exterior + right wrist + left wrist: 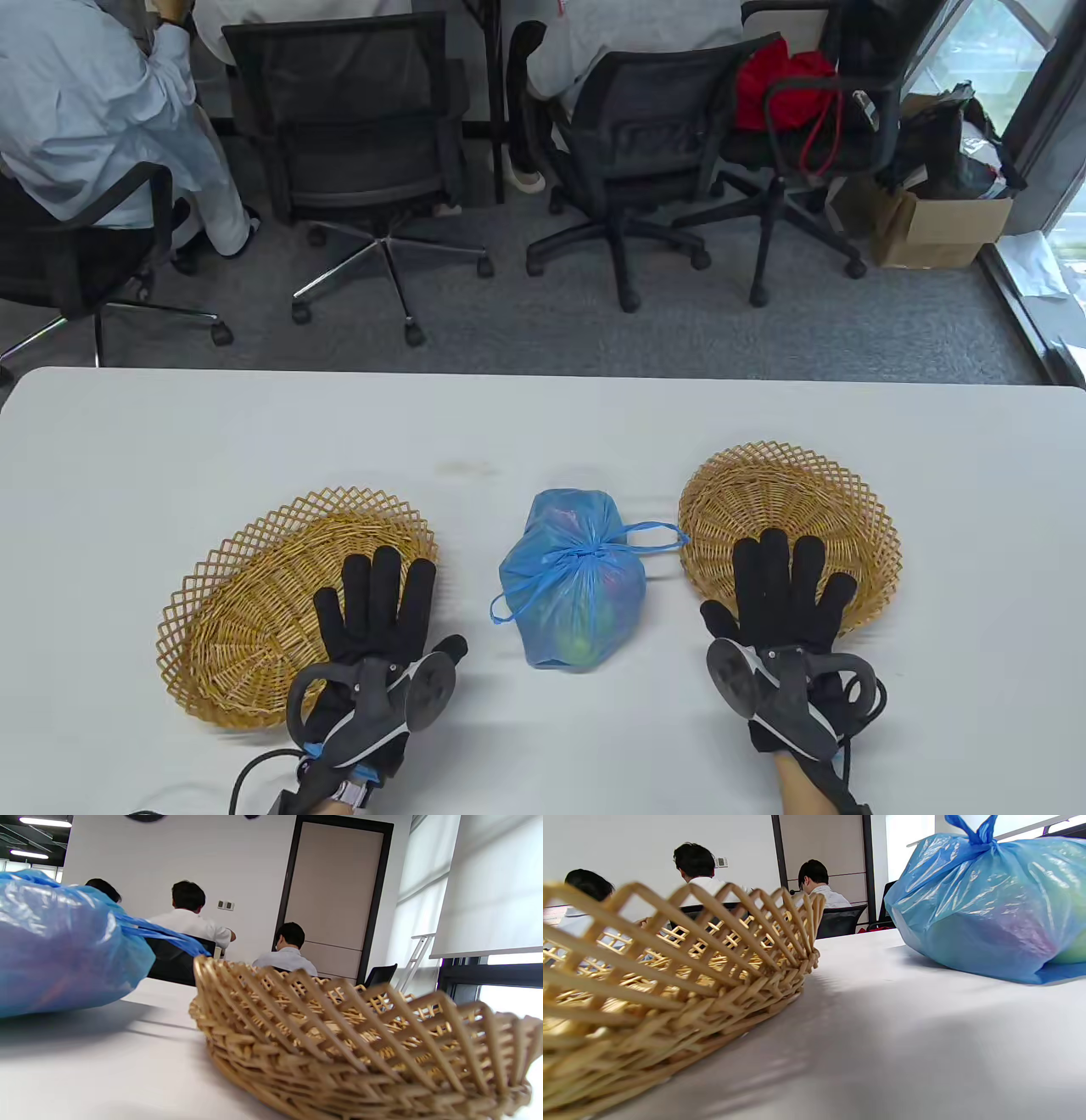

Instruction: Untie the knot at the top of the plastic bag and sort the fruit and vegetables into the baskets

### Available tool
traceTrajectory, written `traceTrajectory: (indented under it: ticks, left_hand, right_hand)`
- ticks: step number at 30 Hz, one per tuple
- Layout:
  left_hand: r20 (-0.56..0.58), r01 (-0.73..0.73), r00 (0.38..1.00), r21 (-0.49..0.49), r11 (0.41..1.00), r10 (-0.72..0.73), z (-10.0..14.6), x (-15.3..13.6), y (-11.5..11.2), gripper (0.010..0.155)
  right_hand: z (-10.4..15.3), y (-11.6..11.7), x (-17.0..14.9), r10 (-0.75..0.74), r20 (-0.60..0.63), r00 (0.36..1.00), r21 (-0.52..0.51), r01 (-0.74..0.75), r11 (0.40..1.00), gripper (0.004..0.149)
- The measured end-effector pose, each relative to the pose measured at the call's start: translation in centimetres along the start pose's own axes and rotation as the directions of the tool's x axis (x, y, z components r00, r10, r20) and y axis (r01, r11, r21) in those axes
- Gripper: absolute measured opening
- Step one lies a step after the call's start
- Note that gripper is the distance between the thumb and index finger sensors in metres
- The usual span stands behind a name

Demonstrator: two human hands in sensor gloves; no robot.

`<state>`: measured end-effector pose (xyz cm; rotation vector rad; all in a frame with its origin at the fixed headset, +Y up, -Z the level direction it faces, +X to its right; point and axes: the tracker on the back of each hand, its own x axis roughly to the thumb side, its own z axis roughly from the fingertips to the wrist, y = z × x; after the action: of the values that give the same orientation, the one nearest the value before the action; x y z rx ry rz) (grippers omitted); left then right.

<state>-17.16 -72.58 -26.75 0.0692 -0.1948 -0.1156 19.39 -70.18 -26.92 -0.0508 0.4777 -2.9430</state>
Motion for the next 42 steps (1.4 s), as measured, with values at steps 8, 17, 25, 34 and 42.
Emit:
traceTrajectory:
  ticks: [8,17,25,34,42]
  left_hand:
    - [0.002,-0.006,1.0,-0.003,1.0,0.006,0.0,0.0,0.0,0.089]
    - [0.004,0.0,1.0,-0.007,1.0,0.0,0.0,0.1,0.0,0.089]
    - [0.003,0.006,1.0,-0.011,1.0,-0.006,0.0,0.2,0.0,0.089]
    - [0.013,-0.016,1.0,-0.016,1.0,0.016,-0.2,0.7,0.2,0.088]
    - [0.007,-0.018,1.0,0.0,1.0,0.018,-0.1,0.6,0.4,0.088]
  right_hand:
    - [-0.1,0.4,0.1,0.006,0.004,1.0,0.014,-0.006,1.0,0.073]
    - [-0.1,0.4,0.1,0.005,-0.002,1.0,0.016,-0.005,1.0,0.073]
    - [0.0,0.4,0.2,0.006,0.002,1.0,0.021,-0.006,1.0,0.073]
    - [-0.9,-0.1,1.1,-0.093,0.016,0.996,0.025,0.093,0.995,0.073]
    - [-5.3,-1.3,7.0,-0.27,-0.017,0.963,0.115,0.27,0.956,0.07]
